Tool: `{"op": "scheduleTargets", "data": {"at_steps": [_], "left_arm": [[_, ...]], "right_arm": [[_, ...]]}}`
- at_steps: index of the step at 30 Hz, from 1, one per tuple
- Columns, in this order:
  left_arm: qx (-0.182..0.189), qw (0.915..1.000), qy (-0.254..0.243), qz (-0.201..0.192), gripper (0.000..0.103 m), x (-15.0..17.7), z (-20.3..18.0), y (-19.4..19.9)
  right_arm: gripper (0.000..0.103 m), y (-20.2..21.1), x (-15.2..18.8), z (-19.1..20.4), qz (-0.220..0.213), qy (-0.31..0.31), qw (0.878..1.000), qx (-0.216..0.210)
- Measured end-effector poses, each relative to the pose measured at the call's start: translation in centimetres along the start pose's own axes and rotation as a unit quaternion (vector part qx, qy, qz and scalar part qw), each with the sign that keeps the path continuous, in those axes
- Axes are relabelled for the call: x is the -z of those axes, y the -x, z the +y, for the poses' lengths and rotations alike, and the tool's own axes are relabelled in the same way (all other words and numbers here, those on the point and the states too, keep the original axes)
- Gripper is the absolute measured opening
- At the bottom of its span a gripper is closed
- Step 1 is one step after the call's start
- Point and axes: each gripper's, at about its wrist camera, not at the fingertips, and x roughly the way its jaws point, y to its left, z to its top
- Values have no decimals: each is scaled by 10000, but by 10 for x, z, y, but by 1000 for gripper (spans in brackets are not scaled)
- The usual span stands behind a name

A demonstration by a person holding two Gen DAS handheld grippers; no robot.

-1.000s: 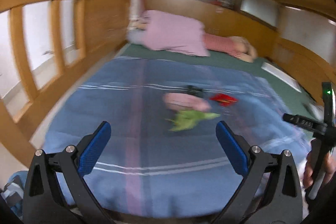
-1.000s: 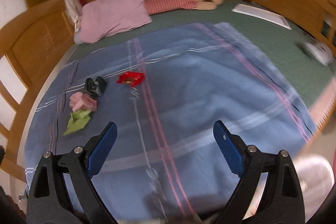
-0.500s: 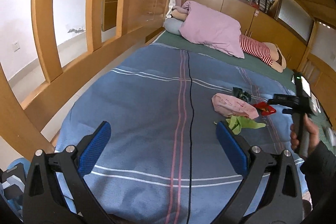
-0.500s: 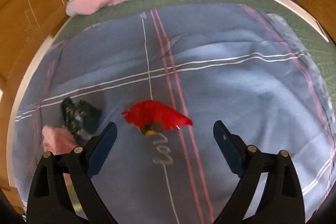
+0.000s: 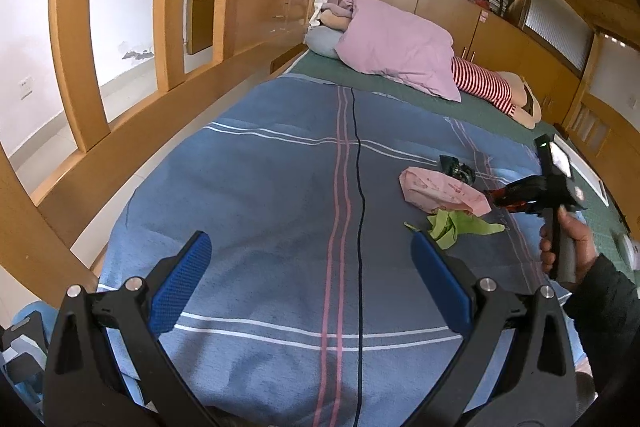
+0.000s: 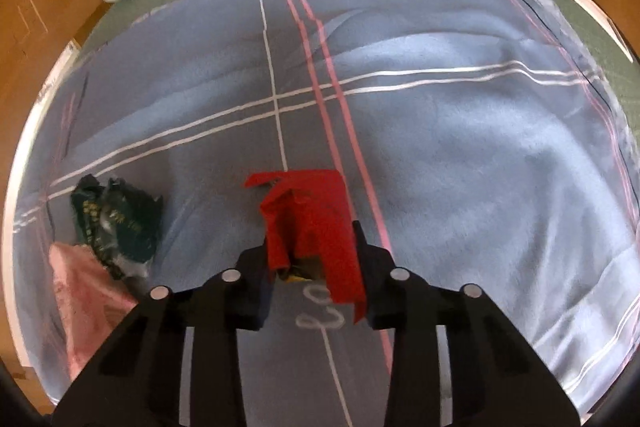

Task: Collect trash
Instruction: 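Grasp the red wrapper with the right tool while the left tool grasps the green cloth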

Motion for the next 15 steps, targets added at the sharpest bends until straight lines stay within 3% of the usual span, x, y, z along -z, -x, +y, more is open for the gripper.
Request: {"op": "scheduleTargets", "data": {"at_steps": [6, 8, 15], "left_arm": [[185, 9984, -529, 70, 100, 8, -28, -4], [547, 9948, -854, 117, 100, 11, -51, -7], [1252, 9703, -2054, 272, 100, 20, -141, -53]], "right_arm": [[32, 54, 38, -23, -328, -138, 9985, -417], [32, 68, 55, -30, -428, -167, 9975, -530], [32, 88, 99, -53, -497, -458, 9930, -971]]}}
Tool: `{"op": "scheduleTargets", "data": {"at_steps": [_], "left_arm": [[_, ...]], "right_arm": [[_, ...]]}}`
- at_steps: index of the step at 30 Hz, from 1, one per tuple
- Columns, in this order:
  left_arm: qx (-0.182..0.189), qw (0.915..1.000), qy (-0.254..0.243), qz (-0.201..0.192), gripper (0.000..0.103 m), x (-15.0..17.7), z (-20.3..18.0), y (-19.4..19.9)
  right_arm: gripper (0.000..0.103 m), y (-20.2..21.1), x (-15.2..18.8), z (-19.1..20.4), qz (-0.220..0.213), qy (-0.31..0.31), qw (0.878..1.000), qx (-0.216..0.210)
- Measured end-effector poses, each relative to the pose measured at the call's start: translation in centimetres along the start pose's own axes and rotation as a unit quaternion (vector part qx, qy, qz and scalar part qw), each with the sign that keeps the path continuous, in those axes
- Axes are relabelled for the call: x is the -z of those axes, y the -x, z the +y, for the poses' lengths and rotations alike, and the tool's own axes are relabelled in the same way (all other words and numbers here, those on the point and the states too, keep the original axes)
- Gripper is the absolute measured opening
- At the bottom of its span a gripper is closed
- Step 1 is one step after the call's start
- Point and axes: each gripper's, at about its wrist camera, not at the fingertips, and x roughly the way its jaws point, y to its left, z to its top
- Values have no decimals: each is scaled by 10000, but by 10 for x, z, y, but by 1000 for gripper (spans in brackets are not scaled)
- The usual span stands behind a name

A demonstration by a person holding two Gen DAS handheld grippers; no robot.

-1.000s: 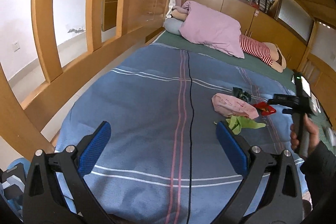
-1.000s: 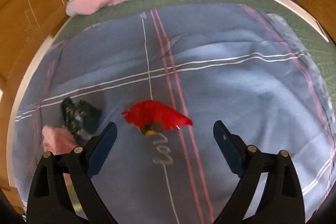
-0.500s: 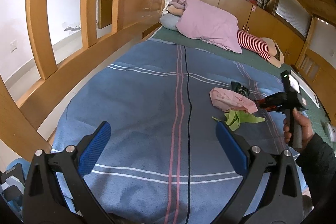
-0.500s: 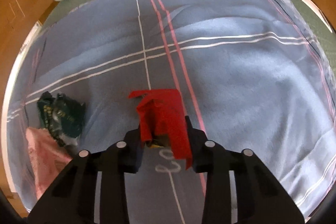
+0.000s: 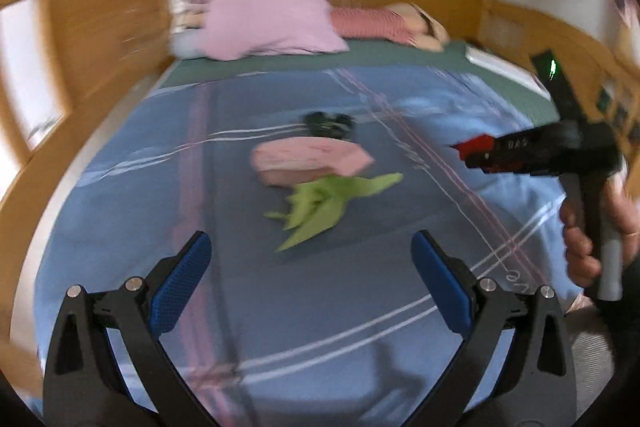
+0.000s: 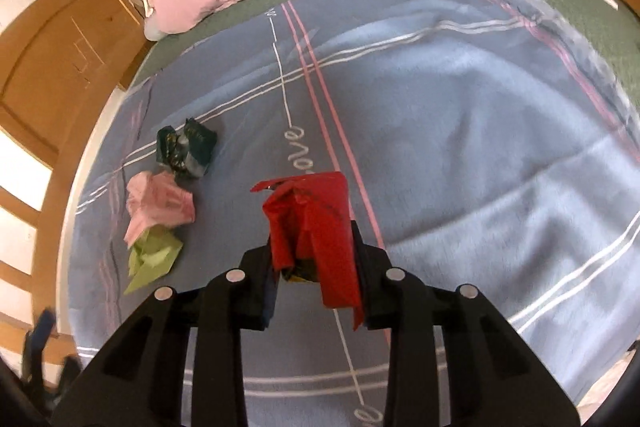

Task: Collect trash
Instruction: 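Grasp the red wrapper with the right tool while the left tool grasps the green cloth, then carry both items over the white bin and open the left tool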

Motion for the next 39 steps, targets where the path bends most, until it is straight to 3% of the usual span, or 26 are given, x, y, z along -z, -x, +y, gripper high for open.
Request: {"op": "scheduleTargets", "data": {"at_steps": [4, 7, 13, 14, 15, 17, 21, 28, 33, 39], "left_arm": [[230, 9991, -302, 203, 100, -11, -18, -44], [97, 9983, -443, 373, 100, -16, -22, -77], [-12, 9978, -175, 644, 96, -27, -17, -123], [18, 9974, -149, 706, 80, -28, -15, -128], [41, 9969, -137, 778, 54, -27, -16, -131], [63, 9956, -45, 929, 44, -26, -15, -134], [57, 9960, 123, 888, 38, -20, -10, -116], [-180, 9970, 462, 593, 38, -18, -6, -46], [-432, 9976, 426, 322, 38, -25, -21, 8], [-125, 9997, 190, -55, 40, -32, -69, 69]], "right_arm": [[32, 9, -2, -6, -187, -86, 9997, -107], [32, 13, -2, -10, -231, -132, 9994, -227], [32, 15, -3, -13, -284, -120, 9990, -325], [32, 15, -4, -14, -267, -125, 9989, -357], [32, 14, -4, -15, -257, -138, 9989, -366], [32, 14, -4, -15, -258, -128, 9989, -366], [32, 17, -4, -16, -301, -141, 9985, -427], [32, 40, 4, -8, -677, -41, 9968, -423], [32, 83, 34, -1, -1113, 28, 9936, -161], [32, 162, 81, -5, -1738, 151, 9840, 371]]}}
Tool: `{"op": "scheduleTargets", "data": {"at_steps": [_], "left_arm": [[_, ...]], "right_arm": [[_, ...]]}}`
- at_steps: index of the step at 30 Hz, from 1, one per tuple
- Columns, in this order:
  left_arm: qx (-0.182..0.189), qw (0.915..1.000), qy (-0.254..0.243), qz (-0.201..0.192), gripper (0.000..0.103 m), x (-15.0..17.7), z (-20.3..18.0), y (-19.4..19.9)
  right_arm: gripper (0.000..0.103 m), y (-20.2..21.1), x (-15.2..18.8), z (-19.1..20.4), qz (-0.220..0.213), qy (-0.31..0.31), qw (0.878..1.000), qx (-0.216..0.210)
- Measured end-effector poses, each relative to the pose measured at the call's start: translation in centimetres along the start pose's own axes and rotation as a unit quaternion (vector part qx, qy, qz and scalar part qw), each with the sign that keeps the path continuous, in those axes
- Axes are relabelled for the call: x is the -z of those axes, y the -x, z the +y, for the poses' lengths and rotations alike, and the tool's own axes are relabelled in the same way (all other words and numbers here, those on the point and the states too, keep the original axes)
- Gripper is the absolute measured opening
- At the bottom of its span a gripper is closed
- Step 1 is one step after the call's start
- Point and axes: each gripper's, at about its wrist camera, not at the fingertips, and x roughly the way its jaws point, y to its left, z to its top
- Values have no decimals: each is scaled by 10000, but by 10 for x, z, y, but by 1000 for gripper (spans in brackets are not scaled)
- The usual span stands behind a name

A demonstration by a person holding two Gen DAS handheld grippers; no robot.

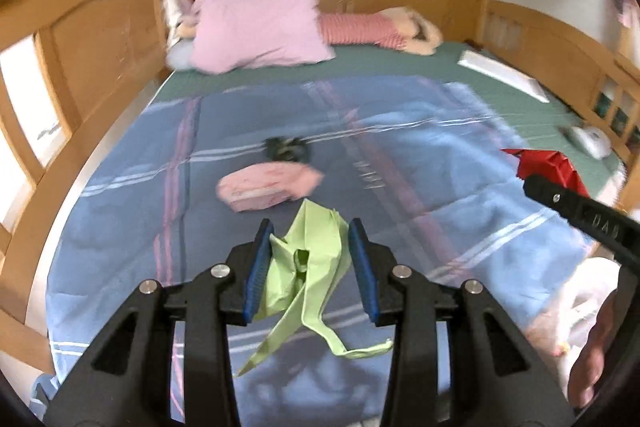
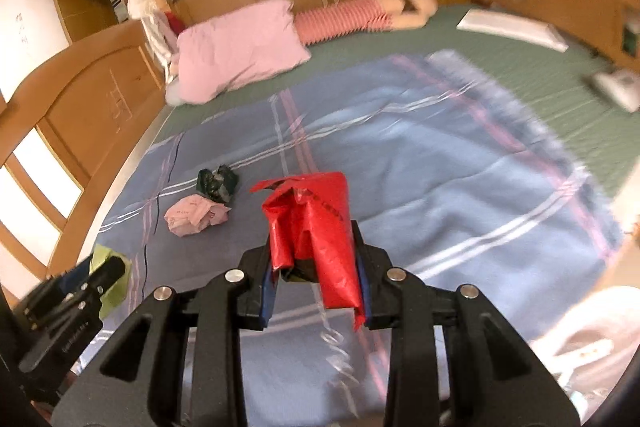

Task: Collect trash
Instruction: 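Carry both items over the white bin and open the left tool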

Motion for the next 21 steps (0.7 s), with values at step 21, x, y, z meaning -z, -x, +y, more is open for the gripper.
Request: {"op": "scheduleTargets", "data": {"at_steps": [21], "left_arm": [[2230, 9597, -1645, -471, 43, 59, -265, 122]], "right_arm": [[33, 248, 108, -137, -1344, -1058, 9560, 2384]]}}
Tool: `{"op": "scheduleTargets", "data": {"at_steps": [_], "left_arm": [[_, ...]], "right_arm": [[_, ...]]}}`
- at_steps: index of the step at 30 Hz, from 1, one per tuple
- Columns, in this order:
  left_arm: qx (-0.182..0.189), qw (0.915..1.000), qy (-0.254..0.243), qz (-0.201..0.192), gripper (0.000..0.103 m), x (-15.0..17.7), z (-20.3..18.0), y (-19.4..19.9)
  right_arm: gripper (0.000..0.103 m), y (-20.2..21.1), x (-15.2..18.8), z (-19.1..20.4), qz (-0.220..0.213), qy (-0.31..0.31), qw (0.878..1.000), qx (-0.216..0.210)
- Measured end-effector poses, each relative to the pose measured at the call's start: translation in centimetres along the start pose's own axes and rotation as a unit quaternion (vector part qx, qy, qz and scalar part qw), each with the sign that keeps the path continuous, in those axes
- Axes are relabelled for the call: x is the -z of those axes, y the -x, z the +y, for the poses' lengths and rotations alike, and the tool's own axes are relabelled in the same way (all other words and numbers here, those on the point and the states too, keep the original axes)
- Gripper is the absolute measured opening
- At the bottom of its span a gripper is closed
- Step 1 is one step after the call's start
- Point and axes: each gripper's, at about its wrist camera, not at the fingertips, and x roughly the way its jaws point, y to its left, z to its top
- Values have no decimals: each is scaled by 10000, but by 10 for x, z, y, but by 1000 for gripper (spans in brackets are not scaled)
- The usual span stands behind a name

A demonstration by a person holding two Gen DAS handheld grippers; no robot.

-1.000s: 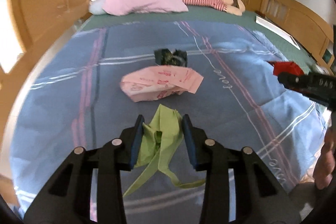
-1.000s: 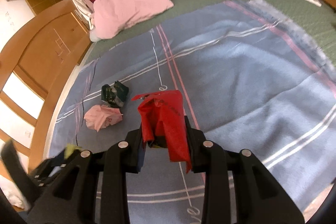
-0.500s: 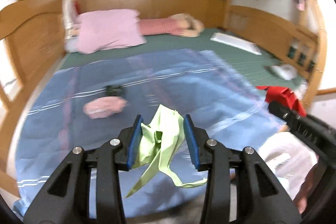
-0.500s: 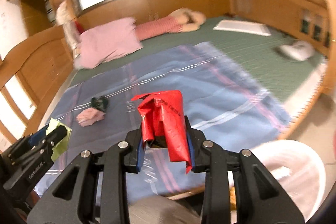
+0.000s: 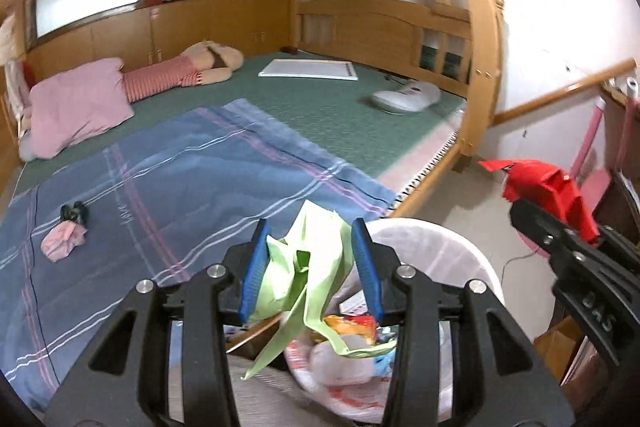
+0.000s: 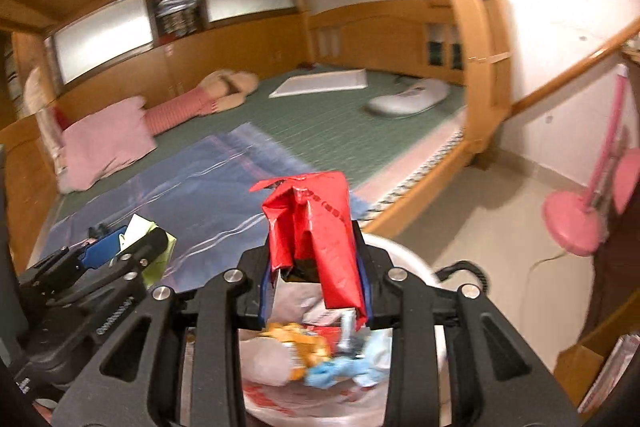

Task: Collect trash
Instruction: 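Carry both items over the white bin and open the left tool, then open the right tool to drop the red wrapper into the bin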

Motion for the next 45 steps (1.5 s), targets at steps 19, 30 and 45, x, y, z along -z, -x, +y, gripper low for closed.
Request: {"op": "scheduleTargets", "data": {"at_steps": [19, 30, 45], "left_arm": [[-103, 9990, -423, 124, 44, 15, -61, -14], [-72, 9988, -481, 92, 83, 15, -66, -19], [-257, 9996, -106, 95, 83, 10, -34, -15]], "right_arm": [[34, 19, 27, -52, -68, -287, 9983, 510], [34, 15, 27, -51, -4, -293, 9981, 540], [62, -14, 29, -39, 228, -61, 9985, 492]]}}
